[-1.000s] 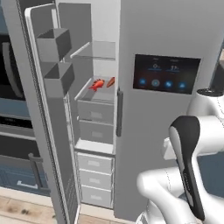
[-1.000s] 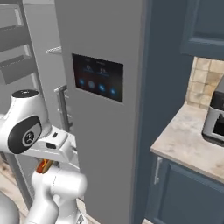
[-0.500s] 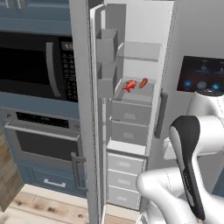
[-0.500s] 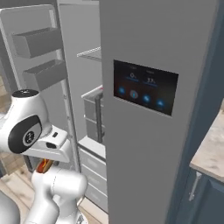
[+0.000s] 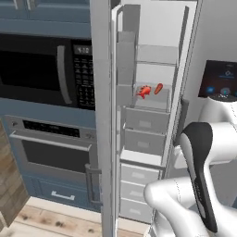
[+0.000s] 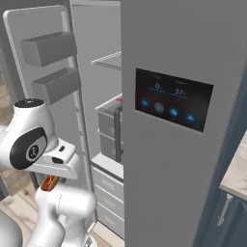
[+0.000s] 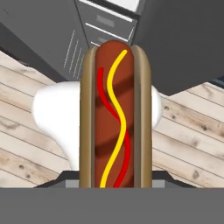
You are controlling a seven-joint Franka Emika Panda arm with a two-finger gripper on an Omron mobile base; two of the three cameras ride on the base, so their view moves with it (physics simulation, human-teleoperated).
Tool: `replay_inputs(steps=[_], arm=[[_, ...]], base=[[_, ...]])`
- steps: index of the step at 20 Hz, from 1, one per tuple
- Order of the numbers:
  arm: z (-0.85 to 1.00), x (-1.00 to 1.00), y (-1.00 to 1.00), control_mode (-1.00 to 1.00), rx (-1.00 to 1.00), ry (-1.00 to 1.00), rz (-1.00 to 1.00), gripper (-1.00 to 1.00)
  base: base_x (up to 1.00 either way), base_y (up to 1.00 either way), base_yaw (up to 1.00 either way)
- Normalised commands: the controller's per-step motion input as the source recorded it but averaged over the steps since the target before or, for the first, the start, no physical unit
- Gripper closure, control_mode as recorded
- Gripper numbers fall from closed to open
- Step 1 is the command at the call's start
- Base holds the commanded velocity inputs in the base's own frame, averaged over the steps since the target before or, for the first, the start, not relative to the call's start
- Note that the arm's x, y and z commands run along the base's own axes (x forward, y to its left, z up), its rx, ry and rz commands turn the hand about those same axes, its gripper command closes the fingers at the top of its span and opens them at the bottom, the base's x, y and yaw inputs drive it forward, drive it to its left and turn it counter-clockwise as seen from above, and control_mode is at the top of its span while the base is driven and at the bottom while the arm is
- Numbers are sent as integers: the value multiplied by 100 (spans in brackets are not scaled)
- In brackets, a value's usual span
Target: Store the hot dog in the freezer for long-term storage. Close the freezer door after placing the cooked food.
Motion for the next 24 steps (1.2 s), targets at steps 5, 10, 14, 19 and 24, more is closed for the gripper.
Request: replay_inputs(steps=[5,10,14,19,24], arm=[[0,0,0,100,0,0,0,100],[0,0,0,100,0,0,0,100],[0,0,0,100,0,0,0,100],[0,0,0,100,0,0,0,100],[0,0,0,100,0,0,0,100]], base=[[12,40,-10],[3,2,-22],[3,7,-31],[24,11,-34],[17,2,-18]])
